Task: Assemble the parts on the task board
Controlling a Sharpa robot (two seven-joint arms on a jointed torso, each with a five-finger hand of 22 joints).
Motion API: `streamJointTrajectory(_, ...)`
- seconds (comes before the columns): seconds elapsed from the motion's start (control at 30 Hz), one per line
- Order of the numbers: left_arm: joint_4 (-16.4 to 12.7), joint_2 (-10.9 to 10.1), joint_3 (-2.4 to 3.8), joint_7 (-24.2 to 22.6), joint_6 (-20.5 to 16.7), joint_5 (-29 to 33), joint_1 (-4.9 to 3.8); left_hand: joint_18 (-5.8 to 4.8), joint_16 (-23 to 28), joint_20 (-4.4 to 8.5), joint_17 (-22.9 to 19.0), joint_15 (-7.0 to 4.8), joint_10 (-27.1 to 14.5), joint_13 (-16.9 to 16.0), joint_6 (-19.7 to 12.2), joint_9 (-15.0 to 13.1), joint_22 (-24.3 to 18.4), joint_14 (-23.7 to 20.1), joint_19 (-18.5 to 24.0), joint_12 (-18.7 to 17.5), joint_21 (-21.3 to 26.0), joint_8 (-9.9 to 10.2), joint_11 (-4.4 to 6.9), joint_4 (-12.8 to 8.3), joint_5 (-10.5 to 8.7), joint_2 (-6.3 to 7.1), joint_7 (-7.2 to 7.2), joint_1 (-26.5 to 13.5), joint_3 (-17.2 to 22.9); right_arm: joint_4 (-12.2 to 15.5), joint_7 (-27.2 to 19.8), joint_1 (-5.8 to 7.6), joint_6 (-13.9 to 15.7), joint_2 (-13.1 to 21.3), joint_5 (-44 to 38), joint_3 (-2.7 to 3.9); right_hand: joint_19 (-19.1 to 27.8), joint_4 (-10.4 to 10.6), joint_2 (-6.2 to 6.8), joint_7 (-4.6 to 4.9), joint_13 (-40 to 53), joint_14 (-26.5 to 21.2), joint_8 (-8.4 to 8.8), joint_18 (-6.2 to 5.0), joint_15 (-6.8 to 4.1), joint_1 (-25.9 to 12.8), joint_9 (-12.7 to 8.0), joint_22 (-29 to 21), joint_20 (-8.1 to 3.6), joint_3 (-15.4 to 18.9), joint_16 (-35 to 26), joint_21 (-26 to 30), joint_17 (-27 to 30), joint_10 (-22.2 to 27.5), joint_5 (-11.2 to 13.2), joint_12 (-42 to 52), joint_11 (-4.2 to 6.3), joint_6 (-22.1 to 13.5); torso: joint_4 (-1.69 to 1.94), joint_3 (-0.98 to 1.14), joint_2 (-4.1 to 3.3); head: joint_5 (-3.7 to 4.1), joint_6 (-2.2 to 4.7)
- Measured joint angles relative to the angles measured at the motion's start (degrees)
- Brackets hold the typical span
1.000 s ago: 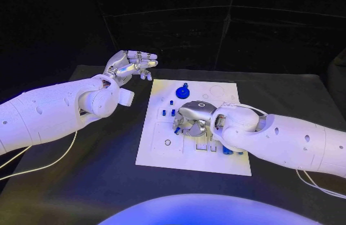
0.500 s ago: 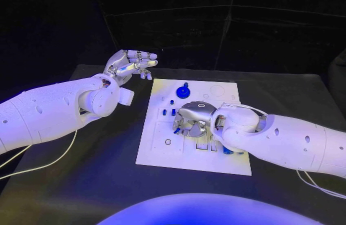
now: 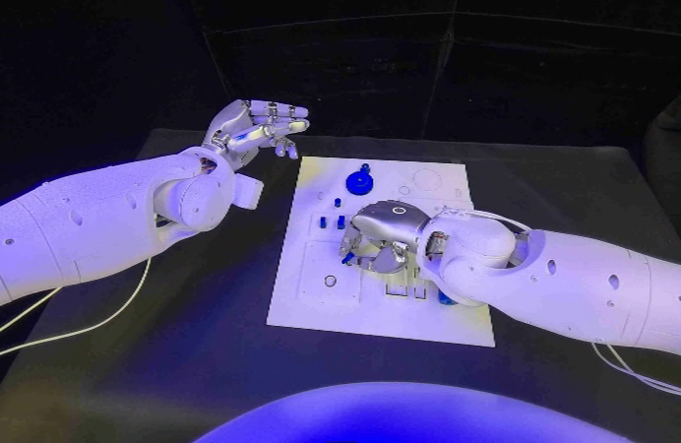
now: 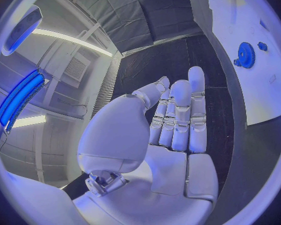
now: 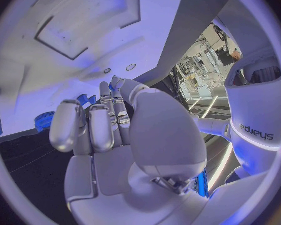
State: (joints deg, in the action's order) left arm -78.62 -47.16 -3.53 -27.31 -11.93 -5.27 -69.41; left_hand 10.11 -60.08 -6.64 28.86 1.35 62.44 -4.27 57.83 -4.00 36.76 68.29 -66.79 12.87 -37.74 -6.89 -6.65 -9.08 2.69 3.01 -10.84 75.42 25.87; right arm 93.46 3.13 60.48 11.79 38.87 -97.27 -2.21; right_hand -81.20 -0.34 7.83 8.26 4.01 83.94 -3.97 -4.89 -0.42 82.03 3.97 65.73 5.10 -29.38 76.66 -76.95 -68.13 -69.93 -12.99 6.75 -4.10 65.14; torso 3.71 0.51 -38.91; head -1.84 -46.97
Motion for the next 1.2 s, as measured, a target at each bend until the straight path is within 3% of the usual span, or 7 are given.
streamJointTrajectory(0.3, 0.0, -0.1, -0.01, 0.1, 0.0, 0.0, 0.00, 0.00, 0.0, 0.00, 0.0, 0.00, 0.0, 0.0, 0.0, 0.0, 0.0, 0.0, 0.0, 0.0, 0.0, 0.0, 0.00, 0.0, 0.00, 0.00, 0.00, 0.0, 0.0, 3.5, 2.9, -0.01, 0.0, 1.7, -3.1, 0.06, 0.0, 0.0, 0.20, 0.01, 0.1, 0.0, 0.00, 0.00, 0.00, -0.8, 0.1, 0.0, 0.00, 0.0, 0.0, 0.0, 0.0, 0.0, 0.0, 0.0, 0.00, 0.0, -0.03, -0.08, 0.05, 0.03, -0.04)
streamJointTrajectory(0.57, -0.1, -0.2, -0.02, 0.1, 0.1, 0.0, 0.00, 0.00, 0.0, 0.00, 0.0, 0.00, 0.0, 0.0, 0.0, 0.0, 0.0, 0.0, 0.0, 0.0, 0.2, -0.2, 0.00, 0.0, 0.00, 0.01, 0.00, 0.0, 0.0, 5.7, 7.2, 0.02, -2.0, 1.8, -7.7, 0.09, 0.0, 0.0, 0.22, -0.19, 0.1, 0.0, 0.03, 0.00, 0.00, -1.3, 0.1, 0.0, 0.00, 0.0, 0.2, 0.0, 0.0, -0.2, 0.0, 0.0, 0.21, 0.2, 0.01, -0.10, 0.04, 0.01, -0.19)
streamJointTrajectory(1.2, -0.2, -0.3, -0.02, 0.2, 0.1, 0.0, 0.00, 0.00, 0.0, -0.16, -0.1, 0.00, 0.0, 0.0, 0.0, 0.1, 0.0, 0.0, 0.2, 0.0, 0.2, -0.2, 0.00, -0.2, 0.00, 0.02, 0.00, 0.0, -0.2, 6.2, 13.5, 0.04, -4.5, -0.2, -15.0, 0.11, 0.0, 0.0, -0.01, -0.25, 0.1, 0.2, 0.05, 0.00, -0.22, -1.5, 0.2, 0.0, 0.00, 0.0, 0.2, 0.0, 0.1, -0.2, 0.0, 0.0, 0.21, 0.6, 0.06, -0.10, 0.00, -0.41, -0.58)
